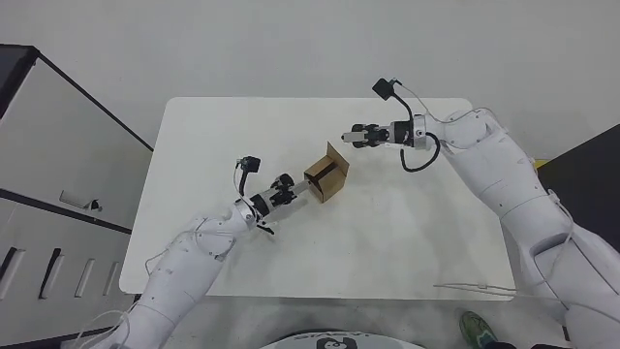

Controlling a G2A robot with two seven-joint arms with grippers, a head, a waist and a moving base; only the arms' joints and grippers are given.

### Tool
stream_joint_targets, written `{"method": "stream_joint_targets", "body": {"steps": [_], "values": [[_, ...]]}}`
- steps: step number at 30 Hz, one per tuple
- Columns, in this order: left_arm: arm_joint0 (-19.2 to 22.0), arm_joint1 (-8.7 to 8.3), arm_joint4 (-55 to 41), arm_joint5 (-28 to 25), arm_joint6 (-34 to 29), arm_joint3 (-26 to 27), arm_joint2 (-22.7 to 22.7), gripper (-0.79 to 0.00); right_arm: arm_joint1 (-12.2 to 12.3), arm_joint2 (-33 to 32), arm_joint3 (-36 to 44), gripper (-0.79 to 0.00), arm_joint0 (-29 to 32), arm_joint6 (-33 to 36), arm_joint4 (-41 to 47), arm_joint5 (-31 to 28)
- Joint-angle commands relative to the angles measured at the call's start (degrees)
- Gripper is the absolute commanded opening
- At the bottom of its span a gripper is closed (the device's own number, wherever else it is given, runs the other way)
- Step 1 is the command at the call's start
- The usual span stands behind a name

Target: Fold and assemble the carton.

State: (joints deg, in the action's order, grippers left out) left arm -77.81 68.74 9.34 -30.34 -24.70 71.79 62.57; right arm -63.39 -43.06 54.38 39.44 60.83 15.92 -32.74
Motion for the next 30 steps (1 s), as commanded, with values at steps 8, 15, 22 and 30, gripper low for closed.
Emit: {"method": "stream_joint_targets", "body": {"steps": [8, 15, 22, 30], "values": [[-0.6, -0.82, -7.6, 6.9, -10.0, 4.3, 2.3, 0.000, 0.0, 0.0, 0.0, 0.000, 0.0, 0.0, 0.0, 0.0], [-2.0, -0.44, -21.2, 8.0, -14.5, 2.7, 2.3, -0.785, 0.0, 0.0, 0.0, 0.000, 0.0, 0.0, 0.0, 0.0], [-1.5, -0.56, -22.6, 8.9, -16.3, 1.6, 2.7, -0.785, 0.0, 0.0, 0.0, 0.000, 0.0, 0.0, 0.0, 0.0], [-0.6, 0.63, -25.2, 6.3, -13.0, -3.7, -0.3, -0.785, 0.0, 0.0, 0.0, 0.000, 0.0, 0.0, 0.0, 0.0]]}}
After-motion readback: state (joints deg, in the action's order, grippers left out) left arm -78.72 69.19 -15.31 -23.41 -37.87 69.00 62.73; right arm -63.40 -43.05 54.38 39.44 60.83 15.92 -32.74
